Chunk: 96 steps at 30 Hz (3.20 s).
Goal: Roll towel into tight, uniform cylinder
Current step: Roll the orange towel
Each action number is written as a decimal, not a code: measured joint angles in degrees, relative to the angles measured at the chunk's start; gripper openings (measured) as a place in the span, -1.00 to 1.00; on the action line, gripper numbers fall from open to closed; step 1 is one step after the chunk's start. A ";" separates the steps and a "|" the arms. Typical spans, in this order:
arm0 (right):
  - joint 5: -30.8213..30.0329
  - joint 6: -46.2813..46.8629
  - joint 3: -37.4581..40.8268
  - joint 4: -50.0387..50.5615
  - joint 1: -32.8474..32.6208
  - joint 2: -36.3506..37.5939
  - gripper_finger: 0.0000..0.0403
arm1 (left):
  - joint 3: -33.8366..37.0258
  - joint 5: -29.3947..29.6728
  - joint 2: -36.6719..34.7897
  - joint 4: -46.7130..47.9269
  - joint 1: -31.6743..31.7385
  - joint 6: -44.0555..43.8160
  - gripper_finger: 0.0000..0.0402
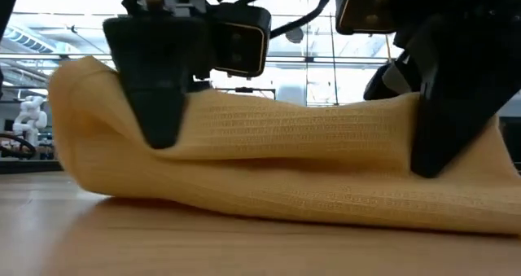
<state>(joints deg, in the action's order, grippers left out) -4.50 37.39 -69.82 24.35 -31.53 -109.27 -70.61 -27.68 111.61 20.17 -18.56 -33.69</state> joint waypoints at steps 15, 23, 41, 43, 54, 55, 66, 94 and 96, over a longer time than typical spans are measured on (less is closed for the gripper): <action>15.51 -7.58 0.42 -7.41 4.97 0.00 -0.98 | -0.06 1.40 -4.41 0.36 -2.94 -4.14 -0.74; 18.29 -3.94 6.73 -19.12 6.80 0.00 -0.98 | 0.00 5.58 -3.96 3.33 -6.99 -6.39 -0.31; 21.21 -1.26 7.32 -19.84 8.92 0.04 -0.98 | 0.02 26.48 -20.81 19.62 -9.51 -4.10 0.14; 21.21 0.39 7.30 -19.84 8.95 0.04 -0.98 | 0.02 34.16 -21.24 18.50 -12.35 -6.61 0.14; 23.12 6.07 7.28 -20.32 8.92 0.04 -0.97 | 0.07 55.91 -16.38 15.92 -26.34 -25.59 0.14; 23.12 6.18 7.28 -20.32 8.92 0.04 -0.97 | 0.07 57.42 -16.02 14.39 -27.49 -25.00 0.14; 24.14 5.46 7.26 -20.43 8.93 0.04 -0.97 | 0.04 61.80 -3.47 -4.91 -32.98 10.36 0.14; 25.71 6.97 7.23 -19.73 8.88 0.02 -0.97 | -0.50 61.39 -1.36 1.88 -28.70 3.43 0.78; 25.72 6.97 7.23 -19.75 8.88 0.02 -0.97 | -0.50 63.35 -0.68 1.87 -28.71 5.39 0.72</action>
<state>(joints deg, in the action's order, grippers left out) 21.21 44.36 -62.59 4.60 -22.65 -109.25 -71.11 35.68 110.93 22.05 -47.27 -28.30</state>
